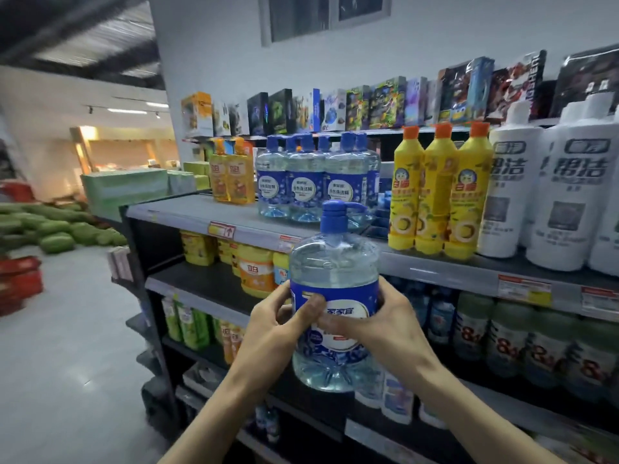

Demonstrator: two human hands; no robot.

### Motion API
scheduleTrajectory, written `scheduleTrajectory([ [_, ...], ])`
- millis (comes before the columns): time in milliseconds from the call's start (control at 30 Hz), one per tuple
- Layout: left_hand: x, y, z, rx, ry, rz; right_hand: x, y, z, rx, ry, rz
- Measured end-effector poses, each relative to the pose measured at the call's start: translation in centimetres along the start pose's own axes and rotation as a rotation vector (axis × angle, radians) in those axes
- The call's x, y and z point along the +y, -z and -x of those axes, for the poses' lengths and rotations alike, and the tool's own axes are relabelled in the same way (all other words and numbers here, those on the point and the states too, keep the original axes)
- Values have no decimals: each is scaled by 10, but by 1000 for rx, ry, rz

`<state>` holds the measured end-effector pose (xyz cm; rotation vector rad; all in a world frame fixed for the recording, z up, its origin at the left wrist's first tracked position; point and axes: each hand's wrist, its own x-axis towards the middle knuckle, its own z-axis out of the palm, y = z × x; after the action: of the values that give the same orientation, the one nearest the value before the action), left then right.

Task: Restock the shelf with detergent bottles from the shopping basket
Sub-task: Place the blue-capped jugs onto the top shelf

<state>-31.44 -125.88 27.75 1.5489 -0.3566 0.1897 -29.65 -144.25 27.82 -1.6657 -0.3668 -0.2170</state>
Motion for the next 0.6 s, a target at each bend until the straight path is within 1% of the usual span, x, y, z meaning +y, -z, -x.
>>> scheduleTrajectory([
  [267,16,25,-85,77,-139,-8,-11,-5,-107,-53,150,4],
  [467,19,41,-137,67,-243,-15,-18,-3,-160,-51,257,10],
  [600,15,53,-171,27,-326,-19,-19,-7,-193,-18,309,35],
])
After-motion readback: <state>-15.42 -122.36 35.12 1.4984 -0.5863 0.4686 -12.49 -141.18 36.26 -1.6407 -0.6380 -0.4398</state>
